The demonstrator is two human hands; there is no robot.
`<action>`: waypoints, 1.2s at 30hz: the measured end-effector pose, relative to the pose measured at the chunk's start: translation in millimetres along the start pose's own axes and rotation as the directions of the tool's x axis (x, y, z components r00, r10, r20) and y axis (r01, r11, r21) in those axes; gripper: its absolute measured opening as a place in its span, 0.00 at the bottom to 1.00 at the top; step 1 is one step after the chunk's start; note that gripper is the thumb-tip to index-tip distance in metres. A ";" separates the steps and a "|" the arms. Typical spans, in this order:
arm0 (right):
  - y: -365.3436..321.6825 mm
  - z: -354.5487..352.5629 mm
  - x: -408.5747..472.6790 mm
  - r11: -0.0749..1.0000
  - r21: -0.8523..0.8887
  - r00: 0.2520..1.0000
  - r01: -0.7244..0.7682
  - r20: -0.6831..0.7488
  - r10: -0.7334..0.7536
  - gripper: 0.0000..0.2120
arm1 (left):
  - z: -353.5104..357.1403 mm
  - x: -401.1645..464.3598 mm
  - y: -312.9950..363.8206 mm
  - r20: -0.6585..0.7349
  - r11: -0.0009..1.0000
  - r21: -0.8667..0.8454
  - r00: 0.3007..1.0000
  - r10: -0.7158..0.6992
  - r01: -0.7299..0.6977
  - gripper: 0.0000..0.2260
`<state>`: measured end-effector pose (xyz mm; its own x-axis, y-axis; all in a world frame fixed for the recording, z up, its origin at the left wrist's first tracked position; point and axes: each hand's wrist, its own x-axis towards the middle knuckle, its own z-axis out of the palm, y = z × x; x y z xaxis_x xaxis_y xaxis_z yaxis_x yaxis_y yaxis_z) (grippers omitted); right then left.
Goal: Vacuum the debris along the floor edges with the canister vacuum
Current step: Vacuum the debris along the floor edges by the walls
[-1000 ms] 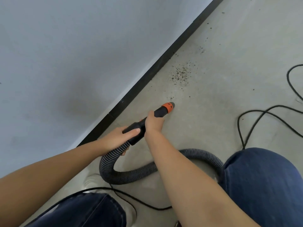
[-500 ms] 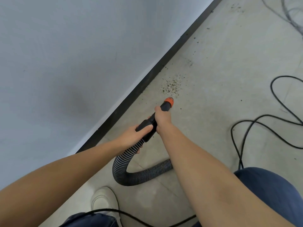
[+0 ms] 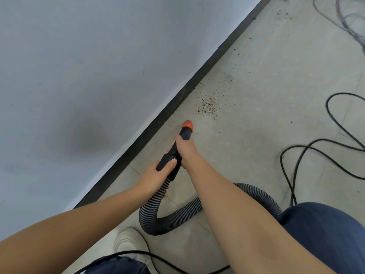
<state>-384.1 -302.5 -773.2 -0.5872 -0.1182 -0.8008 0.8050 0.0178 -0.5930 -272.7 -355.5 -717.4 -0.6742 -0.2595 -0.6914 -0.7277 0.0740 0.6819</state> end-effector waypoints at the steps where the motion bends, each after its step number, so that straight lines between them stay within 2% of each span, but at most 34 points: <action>1: -0.1 -2.9 -3.5 1.000 -0.010 1.000 0.003 -0.001 -0.003 0.27 | 0.8 2.9 1.7 0.008 1.000 0.002 1.000 0.001 -0.001 0.22; 3: 2.3 -12.8 -1.0 1.000 -0.029 0.999 0.011 -0.039 -0.012 0.21 | 5.2 10.9 6.7 0.041 1.000 0.018 0.999 0.004 -0.005 0.22; 7: -5.2 -41.7 11.1 0.995 0.051 0.972 0.081 -0.225 -0.068 0.20 | 21.7 36.3 24.4 0.151 0.987 0.150 0.988 0.033 -0.056 0.22; 10: -23.6 -55.6 20.7 0.993 0.074 0.954 0.089 -0.293 -0.064 0.20 | 28.1 57.0 43.2 0.224 0.974 0.203 0.973 0.056 -0.103 0.23; 15: -55.6 -30.7 25.7 0.998 0.031 0.985 0.062 -0.165 -0.057 0.12 | 18.5 73.4 54.6 0.149 0.994 0.098 0.989 0.024 -0.039 0.22; 17: -58.5 -23.7 26.6 0.999 0.034 0.987 0.032 -0.156 -0.026 0.12 | 12.6 75.2 58.9 0.159 0.995 0.094 0.987 0.000 -0.015 0.22; 19: -62.1 -29.3 24.5 0.998 0.064 0.983 0.015 -0.182 -0.003 0.13 | 12.0 77.7 69.8 0.236 0.987 0.158 0.971 -0.040 0.003 0.22; 23: -77.0 -61.7 24.1 0.997 0.080 0.974 -0.019 -0.224 0.037 0.21 | 29.0 86.1 103.3 0.440 0.976 0.199 0.882 -0.172 0.091 0.22; 25: -88.1 -72.1 21.2 0.997 0.076 0.977 -0.027 -0.211 0.043 0.18 | 40.5 89.0 111.9 0.475 0.976 0.186 0.859 -0.189 0.112 0.21; 30: -110.4 -76.7 17.5 0.991 -0.094 0.970 -0.091 -0.234 0.066 0.23 | 56.6 89.7 123.6 0.453 0.977 0.147 0.868 -0.203 0.152 0.22; 36: -125.7 -89.8 3.2 0.975 -0.157 0.968 -0.157 -0.222 0.120 0.16 | 78.8 81.2 122.0 0.410 0.986 0.078 0.896 -0.167 0.148 0.23</action>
<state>-494.7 -215.9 -708.8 -0.4905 0.1083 -0.8647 0.8638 0.1913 -0.4661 -426.2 -291.6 -709.1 -0.5344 0.1501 -0.8318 -0.8271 0.1096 0.5512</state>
